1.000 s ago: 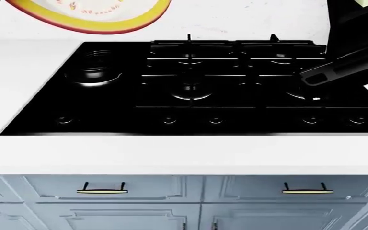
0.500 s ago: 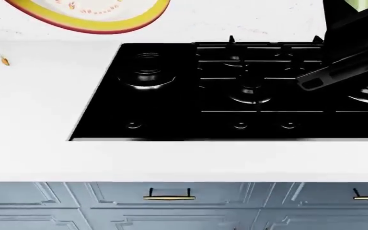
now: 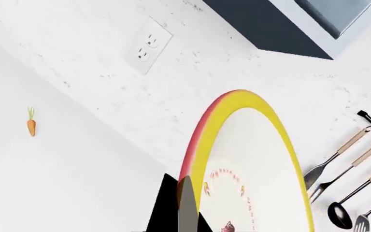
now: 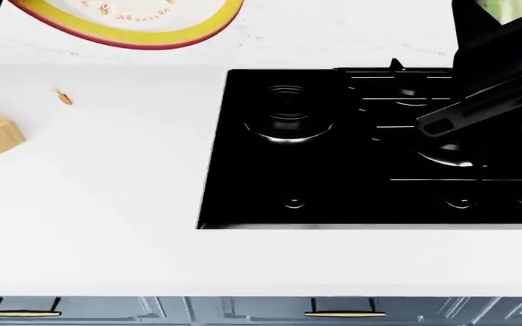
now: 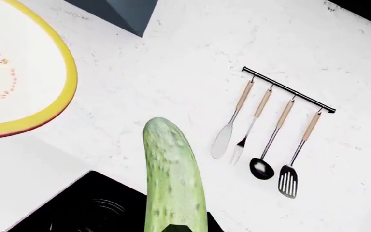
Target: Place the two vegetables and bowl onto the tray for setting up a vegetable dip station.
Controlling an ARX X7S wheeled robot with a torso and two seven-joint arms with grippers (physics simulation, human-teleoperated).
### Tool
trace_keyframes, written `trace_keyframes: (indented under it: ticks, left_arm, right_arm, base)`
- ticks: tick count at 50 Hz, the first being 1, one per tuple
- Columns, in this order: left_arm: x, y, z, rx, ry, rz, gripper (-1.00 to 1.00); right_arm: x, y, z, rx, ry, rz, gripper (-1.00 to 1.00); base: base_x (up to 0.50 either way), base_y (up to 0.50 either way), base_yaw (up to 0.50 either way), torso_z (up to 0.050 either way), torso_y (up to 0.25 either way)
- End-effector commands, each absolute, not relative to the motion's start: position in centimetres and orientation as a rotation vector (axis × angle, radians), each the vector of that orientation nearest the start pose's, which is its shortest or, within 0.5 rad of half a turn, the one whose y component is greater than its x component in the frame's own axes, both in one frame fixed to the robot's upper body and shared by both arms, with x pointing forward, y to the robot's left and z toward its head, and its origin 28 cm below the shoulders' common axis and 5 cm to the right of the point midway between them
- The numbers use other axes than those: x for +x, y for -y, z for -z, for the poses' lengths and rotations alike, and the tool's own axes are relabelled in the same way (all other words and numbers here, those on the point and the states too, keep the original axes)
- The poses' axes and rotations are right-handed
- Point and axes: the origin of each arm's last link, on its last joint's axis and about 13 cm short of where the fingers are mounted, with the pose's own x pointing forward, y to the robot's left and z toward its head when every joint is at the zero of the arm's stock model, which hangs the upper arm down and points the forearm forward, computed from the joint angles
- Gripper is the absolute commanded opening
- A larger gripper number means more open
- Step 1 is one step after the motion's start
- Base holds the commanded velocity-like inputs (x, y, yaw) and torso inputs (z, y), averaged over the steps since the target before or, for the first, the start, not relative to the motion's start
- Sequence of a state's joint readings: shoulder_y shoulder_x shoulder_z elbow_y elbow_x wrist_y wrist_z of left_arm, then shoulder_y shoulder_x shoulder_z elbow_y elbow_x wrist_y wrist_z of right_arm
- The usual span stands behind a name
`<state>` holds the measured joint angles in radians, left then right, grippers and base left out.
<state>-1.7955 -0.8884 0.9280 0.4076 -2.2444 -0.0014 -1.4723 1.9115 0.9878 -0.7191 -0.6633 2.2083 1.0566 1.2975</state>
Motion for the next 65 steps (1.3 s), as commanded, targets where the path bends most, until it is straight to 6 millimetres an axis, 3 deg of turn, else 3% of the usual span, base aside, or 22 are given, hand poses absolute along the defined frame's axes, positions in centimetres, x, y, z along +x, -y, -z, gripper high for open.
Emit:
trace_keyframes:
  ticks: [1,46,65]
  left_arm:
    - [19.13,-21.74,-43.28,-0.674,0.016,-0.093,-1.0]
    - [19.13,-21.66,-43.25,-0.67,0.015,-0.093,-1.0]
    - [19.13,-21.75,-43.27,-0.672,0.018,-0.096,-1.0]
  right_arm:
    - [13.13,12.86,-37.61,-0.446,0.245,-0.097,-1.0]
    - [13.11,12.84,-37.67,-0.438,0.251,-0.1,-1.0]
    - [13.11,12.85,-37.77,-0.423,0.262,-0.098,-1.0]
  base:
    - [0.13,0.5,0.0,0.0,0.0]
    - [0.01,0.5,0.0,0.0,0.001]
    - [0.19,0.5,0.0,0.0,0.001]
